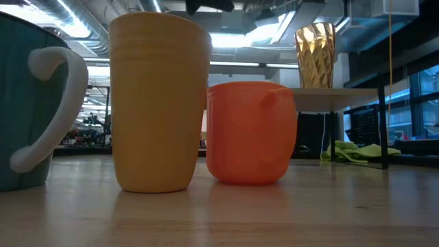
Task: Stack small to large cups/mugs on shelf
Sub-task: Put the yellow cup on the shelf
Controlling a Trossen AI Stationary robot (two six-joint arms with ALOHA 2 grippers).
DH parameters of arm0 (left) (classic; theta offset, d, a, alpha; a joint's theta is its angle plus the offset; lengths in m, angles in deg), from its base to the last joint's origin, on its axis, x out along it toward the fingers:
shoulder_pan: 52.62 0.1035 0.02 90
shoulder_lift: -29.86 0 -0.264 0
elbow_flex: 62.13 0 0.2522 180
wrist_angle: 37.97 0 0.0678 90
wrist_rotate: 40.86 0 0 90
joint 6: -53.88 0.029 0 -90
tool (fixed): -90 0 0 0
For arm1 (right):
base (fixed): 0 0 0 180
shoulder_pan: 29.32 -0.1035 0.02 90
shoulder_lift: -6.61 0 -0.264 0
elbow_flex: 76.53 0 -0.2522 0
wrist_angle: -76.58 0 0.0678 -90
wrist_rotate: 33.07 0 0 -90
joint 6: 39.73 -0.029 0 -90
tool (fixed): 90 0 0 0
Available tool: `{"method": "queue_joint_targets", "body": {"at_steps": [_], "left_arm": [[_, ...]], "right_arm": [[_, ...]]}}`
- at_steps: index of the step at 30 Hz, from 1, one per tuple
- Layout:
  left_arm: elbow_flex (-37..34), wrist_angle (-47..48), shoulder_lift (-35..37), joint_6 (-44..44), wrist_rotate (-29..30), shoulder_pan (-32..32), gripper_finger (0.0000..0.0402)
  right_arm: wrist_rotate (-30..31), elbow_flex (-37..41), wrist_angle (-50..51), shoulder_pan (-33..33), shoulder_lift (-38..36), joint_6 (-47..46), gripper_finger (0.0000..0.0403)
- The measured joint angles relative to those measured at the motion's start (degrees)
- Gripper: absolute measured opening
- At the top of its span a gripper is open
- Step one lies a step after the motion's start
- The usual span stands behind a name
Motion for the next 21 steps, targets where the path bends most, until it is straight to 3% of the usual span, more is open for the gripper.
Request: {"method": "queue_joint_targets", "body": {"at_steps": [7,13,18,21], "left_arm": [[-3.56,0.55,2.26,-4.85,-0.68,-5.82,0.0005],[-4.14,0.56,4.02,-5.62,0.57,-10.24,0.0005],[-4.14,1.5,4.7,-6.19,5.72,-12.49,0.0008],[-4.14,2.44,4.62,-6.43,6.64,-13.7,0.0003]], "right_arm": [[-3.89,10.53,-13.2,3.36,-0.12,-1.56,0.0001],[-6.75,12.28,-28.68,11.78,0.04,22.07,0.0001],[-9.24,12.31,-31.01,17.96,0.16,30.5,0.0],[-12.91,12.34,-40.67,20.01,0.16,38.78,0.0]]}}
